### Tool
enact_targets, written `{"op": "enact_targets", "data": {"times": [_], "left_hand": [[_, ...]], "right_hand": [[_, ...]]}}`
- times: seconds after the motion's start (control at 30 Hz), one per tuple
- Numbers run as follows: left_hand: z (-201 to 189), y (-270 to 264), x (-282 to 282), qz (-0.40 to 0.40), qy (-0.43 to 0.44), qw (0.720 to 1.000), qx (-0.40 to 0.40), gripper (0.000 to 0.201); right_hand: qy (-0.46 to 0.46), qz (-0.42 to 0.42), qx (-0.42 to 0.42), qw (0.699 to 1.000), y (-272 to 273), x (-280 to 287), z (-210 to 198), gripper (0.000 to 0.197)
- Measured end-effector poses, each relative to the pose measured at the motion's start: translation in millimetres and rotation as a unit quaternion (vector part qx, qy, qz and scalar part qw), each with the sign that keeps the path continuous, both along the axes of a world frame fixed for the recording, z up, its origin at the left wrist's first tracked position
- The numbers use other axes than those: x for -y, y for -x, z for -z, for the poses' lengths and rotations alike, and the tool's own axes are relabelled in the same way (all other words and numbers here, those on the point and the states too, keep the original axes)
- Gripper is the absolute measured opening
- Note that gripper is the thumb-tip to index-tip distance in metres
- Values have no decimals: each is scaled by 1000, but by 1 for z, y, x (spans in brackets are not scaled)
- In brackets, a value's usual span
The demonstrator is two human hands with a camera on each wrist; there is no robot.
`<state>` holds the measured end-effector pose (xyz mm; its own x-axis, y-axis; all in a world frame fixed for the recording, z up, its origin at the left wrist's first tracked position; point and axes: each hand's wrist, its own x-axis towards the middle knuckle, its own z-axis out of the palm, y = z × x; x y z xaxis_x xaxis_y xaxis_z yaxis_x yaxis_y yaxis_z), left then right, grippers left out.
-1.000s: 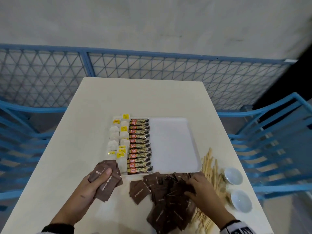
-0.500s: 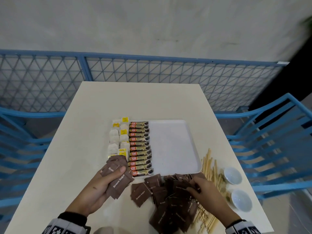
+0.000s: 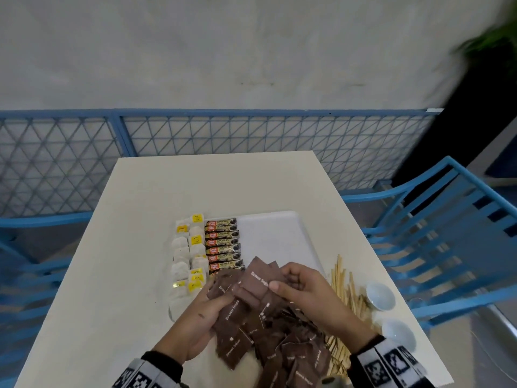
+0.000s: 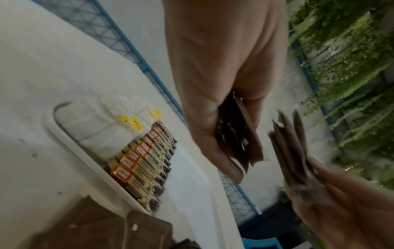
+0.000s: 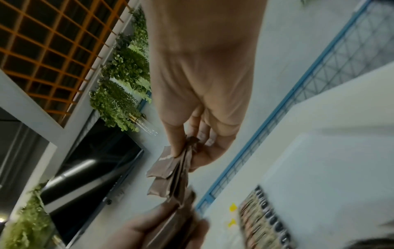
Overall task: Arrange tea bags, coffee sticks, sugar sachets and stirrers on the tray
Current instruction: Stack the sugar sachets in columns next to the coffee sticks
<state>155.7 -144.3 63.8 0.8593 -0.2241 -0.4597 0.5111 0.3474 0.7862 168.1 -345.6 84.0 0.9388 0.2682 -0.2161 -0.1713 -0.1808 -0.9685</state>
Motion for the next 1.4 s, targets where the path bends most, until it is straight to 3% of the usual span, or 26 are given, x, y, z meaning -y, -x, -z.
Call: {"op": "enact_targets", "data": {"times": [0.1,0.2,0.33,0.43,0.5,0.57,0.63,0.73,0.8,0.87,1.03,1.27,1.33,1.4], "left_hand": [[-6,-4,2,4,40,999,-10,27],[-7,-8,-4,-22,96,993,-67,35],[-11,-13,-12,-6,115,991,-62,48],[-17,-10,-9,20,84,996,-32,31],[-15,-10,-7,13,67,997,-25,53],[-17,-10,-4,13,85,996,-31,54],[-22,-9,1,19,104,993,-44,41],[-28,-8,9,12,96,994,-49,26],[-30,-11,15,-15,85,995,-46,23],[-32,-12,25,-21,91,994,-48,18],[-32,-17,46,-58,123,989,-65,23],[-31,-14,64,-87,107,989,-57,23],[-34,-13,71,-101,110,987,-55,21],[-36,-13,79,-108,109,987,-51,28]], "right_hand": [[-63,5,-39,997,-7,-25,0,6],[-67,25,-50,996,-13,-39,2,7],[49,7,-2,999,-15,-46,4,19],[197,-15,82,977,-12,-52,0,20],[240,-23,132,961,-10,-55,0,29],[214,-25,149,965,-11,-56,0,37],[129,-43,131,982,-10,-56,-3,43],[50,-146,135,979,-9,-51,-5,72],[100,-204,167,959,-10,-47,-4,101],[171,-216,206,939,-13,-42,-1,117],[164,-212,213,940,-26,-26,-2,107],[138,-213,275,927,-40,-3,-5,67],[147,-220,300,916,-42,-1,-9,69],[165,-242,297,909,-44,1,-11,85]]}}
